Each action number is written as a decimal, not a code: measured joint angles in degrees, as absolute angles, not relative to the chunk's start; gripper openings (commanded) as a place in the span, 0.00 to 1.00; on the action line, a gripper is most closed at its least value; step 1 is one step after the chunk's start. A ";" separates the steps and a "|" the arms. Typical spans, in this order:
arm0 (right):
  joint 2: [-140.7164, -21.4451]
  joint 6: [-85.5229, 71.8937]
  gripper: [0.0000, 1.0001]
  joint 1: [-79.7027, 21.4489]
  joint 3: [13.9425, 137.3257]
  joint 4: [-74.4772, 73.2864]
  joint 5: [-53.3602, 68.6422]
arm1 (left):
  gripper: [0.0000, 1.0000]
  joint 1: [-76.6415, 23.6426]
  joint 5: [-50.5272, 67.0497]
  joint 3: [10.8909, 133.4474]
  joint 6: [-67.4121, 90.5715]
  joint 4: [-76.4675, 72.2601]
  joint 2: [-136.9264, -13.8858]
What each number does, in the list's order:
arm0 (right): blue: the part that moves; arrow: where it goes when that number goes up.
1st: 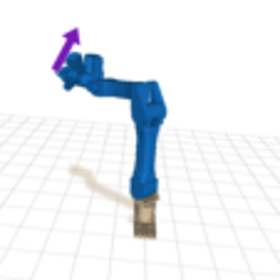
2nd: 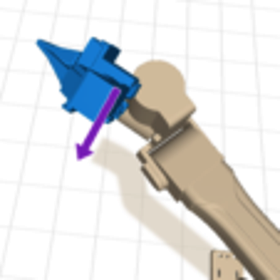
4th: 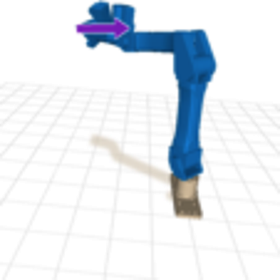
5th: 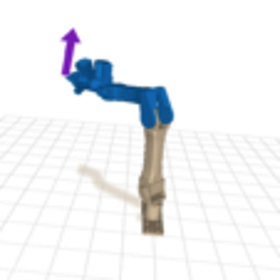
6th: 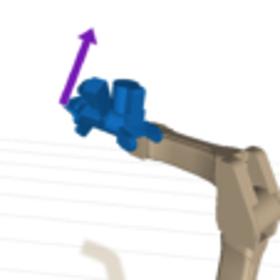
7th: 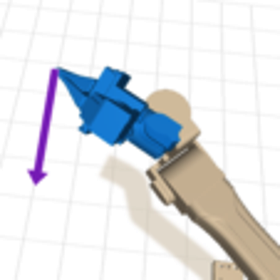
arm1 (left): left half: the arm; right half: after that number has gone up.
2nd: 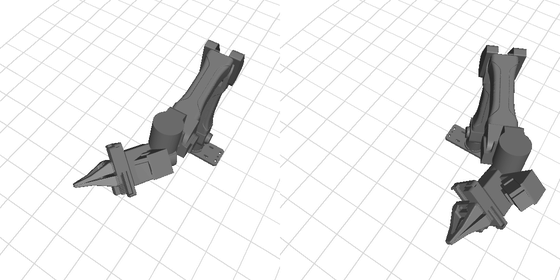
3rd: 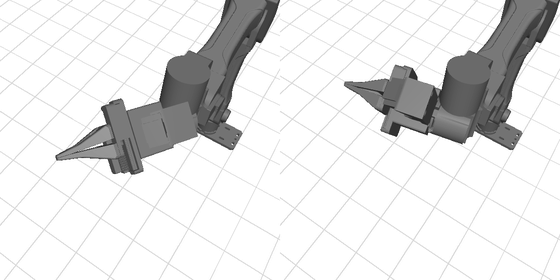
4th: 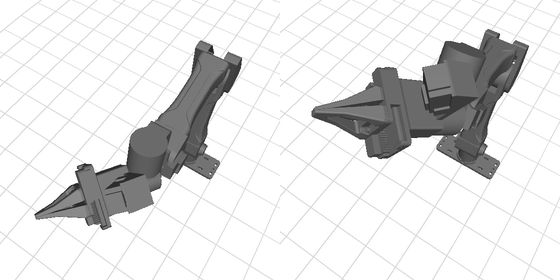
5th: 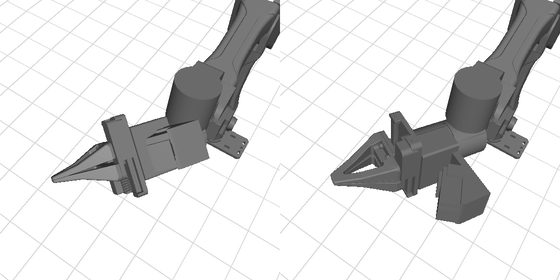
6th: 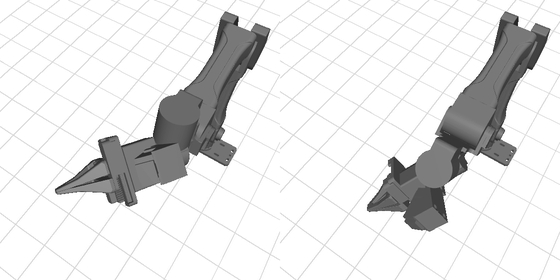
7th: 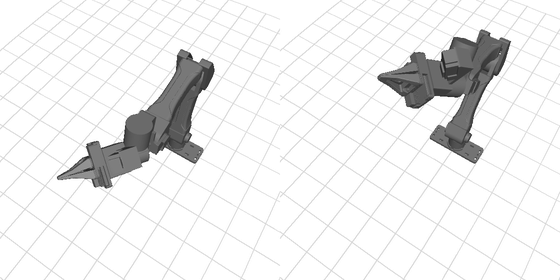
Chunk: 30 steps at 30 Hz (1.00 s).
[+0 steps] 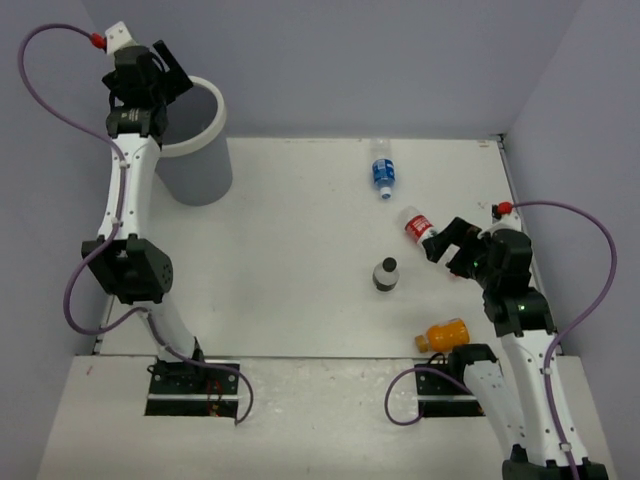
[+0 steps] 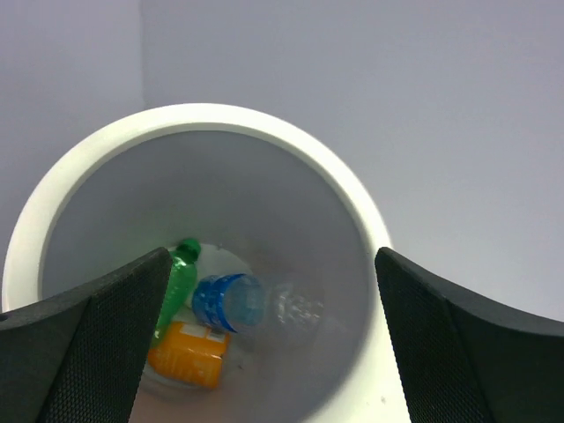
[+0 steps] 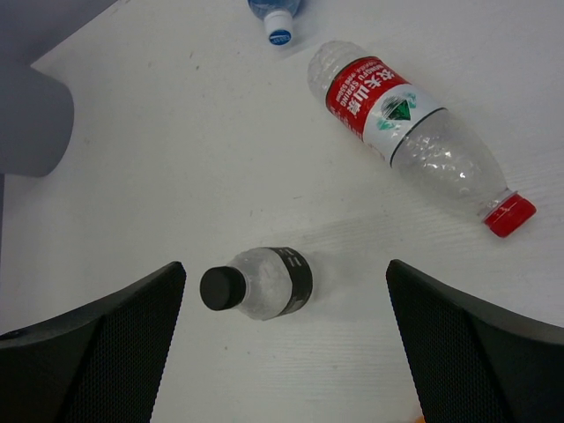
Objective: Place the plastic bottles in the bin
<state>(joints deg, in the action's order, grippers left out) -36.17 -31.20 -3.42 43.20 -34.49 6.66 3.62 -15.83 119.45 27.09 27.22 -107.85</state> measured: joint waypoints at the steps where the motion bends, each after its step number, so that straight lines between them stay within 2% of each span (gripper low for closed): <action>1: -36.01 -30.82 0.99 -3.42 43.25 -34.87 7.03 | 1.00 3.23 -15.12 119.04 26.76 26.98 -106.44; 5: -35.60 -29.49 0.99 -3.80 43.29 -35.85 8.69 | 1.00 -3.27 -15.26 113.21 23.29 24.15 -98.49; 8: -35.96 -28.99 0.99 -6.21 43.29 -36.17 8.79 | 1.00 -10.04 -12.84 103.40 21.27 20.78 -90.33; 14: -41.92 -29.18 0.99 -20.89 44.81 -36.34 3.10 | 1.00 -12.49 -4.84 69.42 21.03 11.17 -69.26; 19: -51.34 -30.37 0.98 -29.22 48.10 -36.46 -4.13 | 1.00 -13.55 -1.15 50.76 23.78 7.11 -61.23; 26: -61.85 -32.05 0.93 -36.65 52.00 -37.66 -12.62 | 1.00 -14.00 1.95 38.01 27.34 3.48 -55.86; 30: -65.30 -33.08 0.87 -38.26 52.62 -37.90 -15.36 | 1.00 -14.30 3.16 35.49 28.30 3.29 -54.33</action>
<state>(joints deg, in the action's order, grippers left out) -65.30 -33.08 -38.26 52.62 -37.90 -15.36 -14.30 3.16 35.49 28.30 3.29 -54.33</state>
